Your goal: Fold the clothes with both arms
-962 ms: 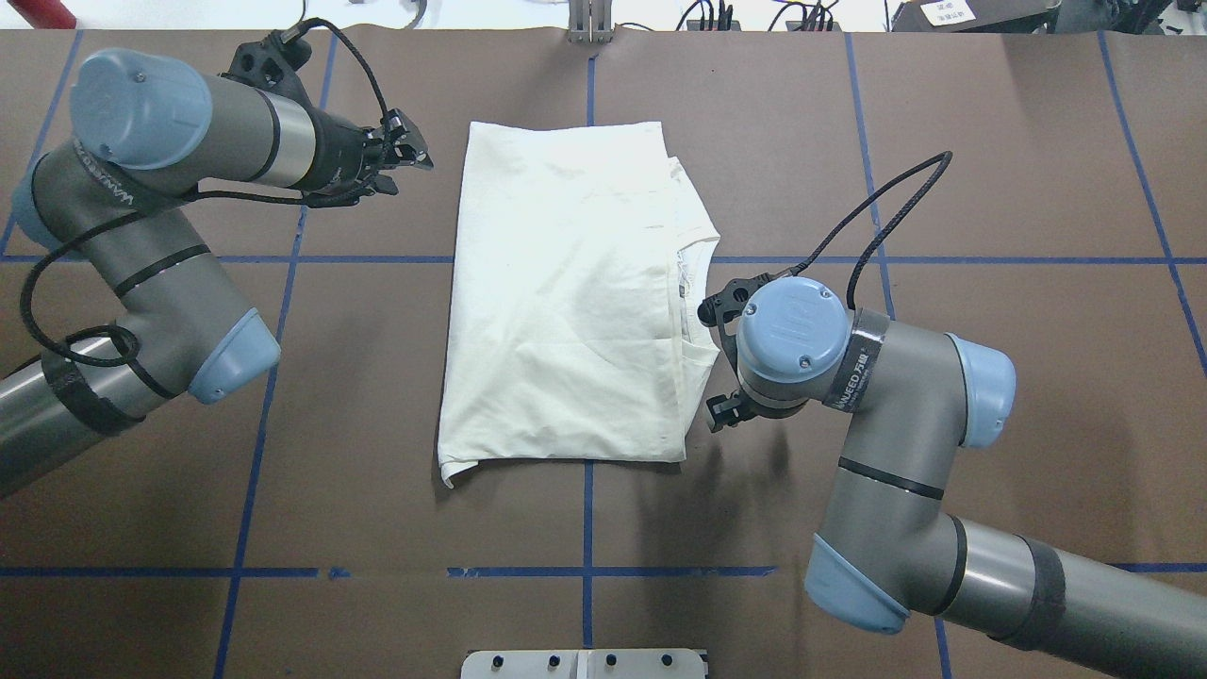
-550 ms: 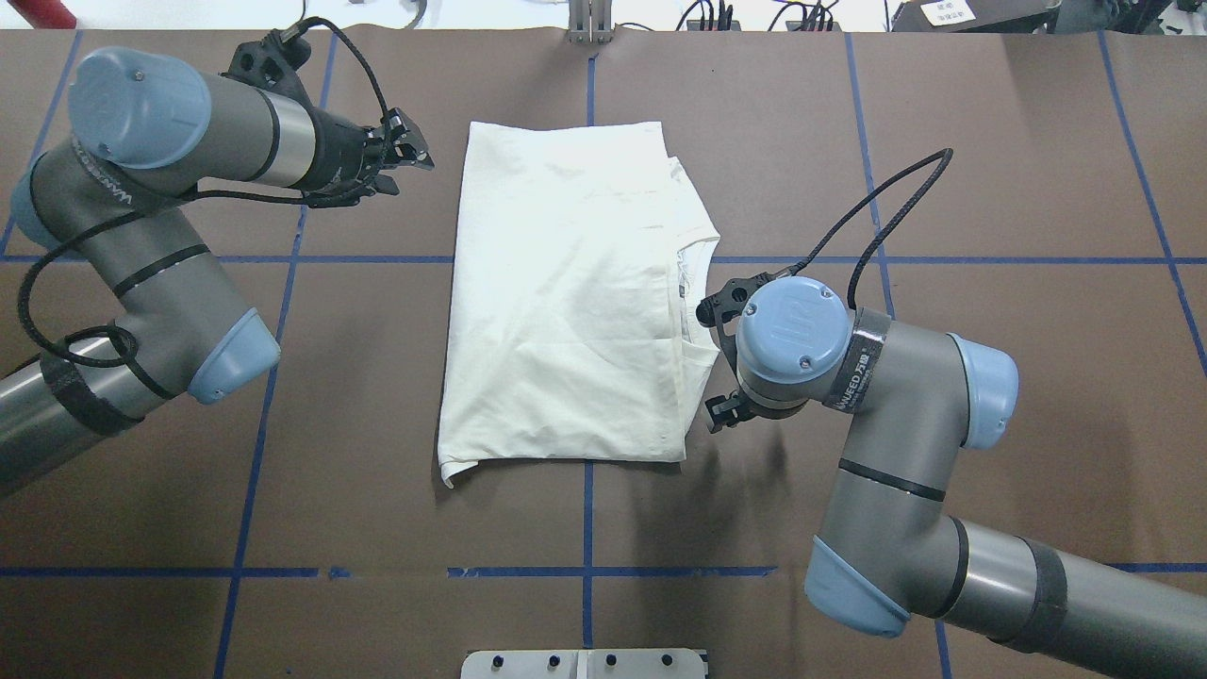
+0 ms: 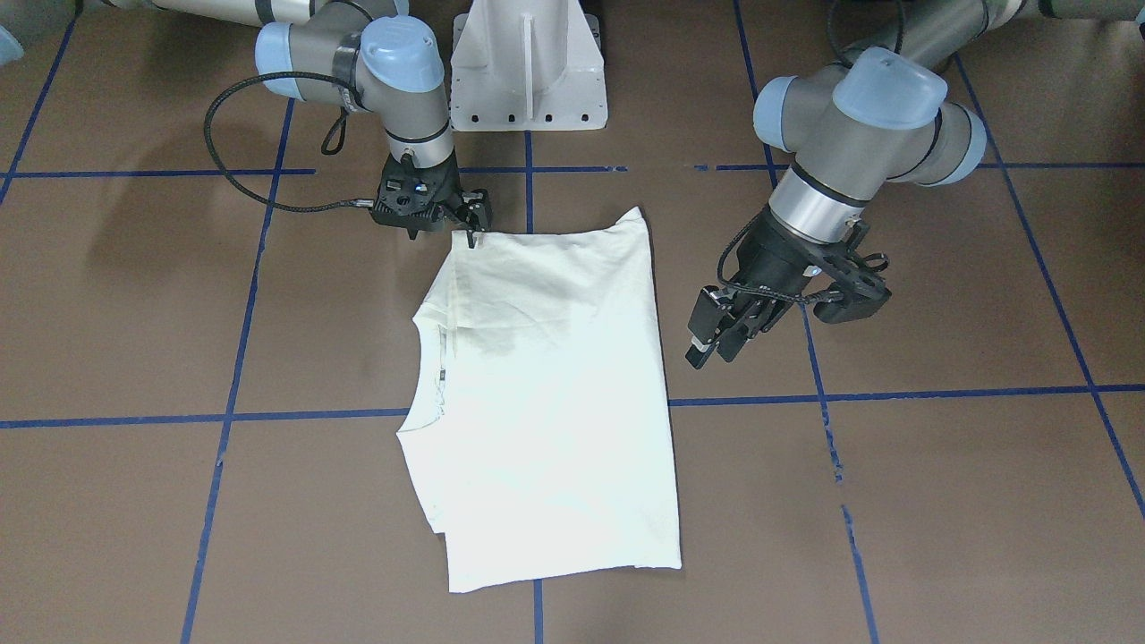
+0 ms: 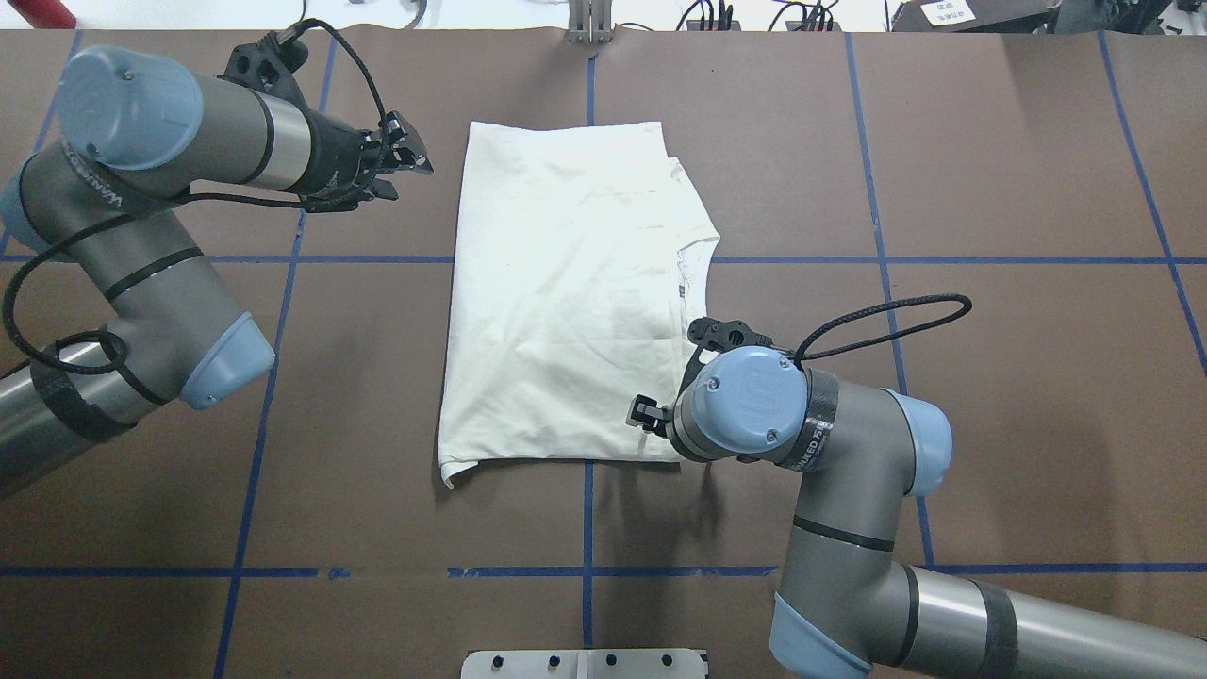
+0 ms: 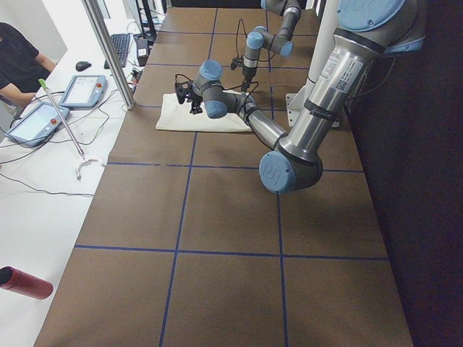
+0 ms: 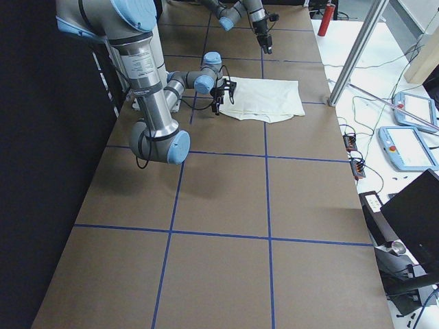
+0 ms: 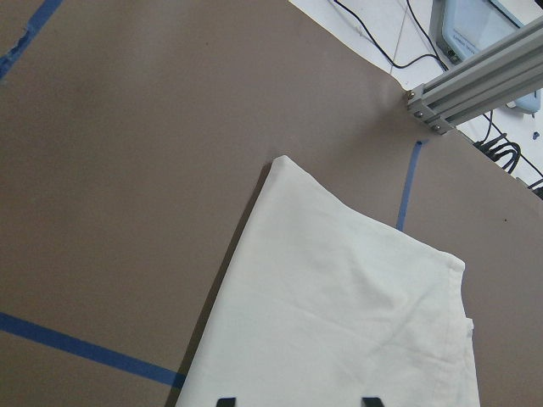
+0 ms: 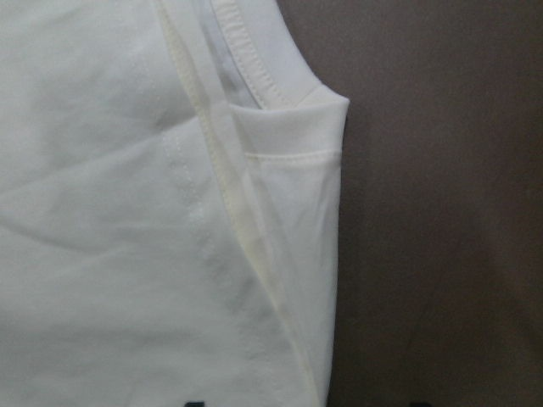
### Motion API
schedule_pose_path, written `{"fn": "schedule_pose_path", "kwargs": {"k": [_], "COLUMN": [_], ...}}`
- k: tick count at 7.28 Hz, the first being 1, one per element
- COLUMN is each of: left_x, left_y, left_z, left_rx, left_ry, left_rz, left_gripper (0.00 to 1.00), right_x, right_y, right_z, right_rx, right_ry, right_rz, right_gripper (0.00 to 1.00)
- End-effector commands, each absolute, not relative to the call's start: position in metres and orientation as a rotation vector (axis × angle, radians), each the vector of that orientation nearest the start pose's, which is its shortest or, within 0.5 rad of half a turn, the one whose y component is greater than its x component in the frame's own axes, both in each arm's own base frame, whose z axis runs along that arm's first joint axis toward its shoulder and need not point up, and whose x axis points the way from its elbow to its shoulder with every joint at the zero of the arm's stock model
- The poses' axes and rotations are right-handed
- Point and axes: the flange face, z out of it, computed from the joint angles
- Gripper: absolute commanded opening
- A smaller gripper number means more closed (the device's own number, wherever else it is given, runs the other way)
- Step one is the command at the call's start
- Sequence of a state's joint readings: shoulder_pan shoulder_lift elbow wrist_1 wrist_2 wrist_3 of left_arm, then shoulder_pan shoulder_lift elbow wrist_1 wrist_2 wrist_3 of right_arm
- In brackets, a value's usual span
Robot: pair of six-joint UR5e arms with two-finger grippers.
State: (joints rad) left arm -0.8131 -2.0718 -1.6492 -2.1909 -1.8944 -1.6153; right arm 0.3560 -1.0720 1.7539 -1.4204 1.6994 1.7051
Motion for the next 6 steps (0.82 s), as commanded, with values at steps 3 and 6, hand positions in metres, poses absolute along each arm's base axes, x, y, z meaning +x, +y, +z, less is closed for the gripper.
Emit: {"fn": "schedule_pose_path", "kwargs": {"k": [3,6], "left_x": [0.377,0.373], "left_y": [-0.547,-0.539], "left_z": [0.264,0.269], "left_rx": [0.185,0.172], "left_ry": [1.221,1.224], "left_rz": [-0.555,-0.569], "left_gripper": [0.58,0.58], "right_x": [-0.572,-0.556], "right_y": [-0.337,-0.334], "right_z": [0.286,0.264], "right_rx": [-0.068,-0.067], "right_ry": [-0.877,-0.923], "right_rz": [0.506,0.498], "right_gripper": [0.0,0.0]}}
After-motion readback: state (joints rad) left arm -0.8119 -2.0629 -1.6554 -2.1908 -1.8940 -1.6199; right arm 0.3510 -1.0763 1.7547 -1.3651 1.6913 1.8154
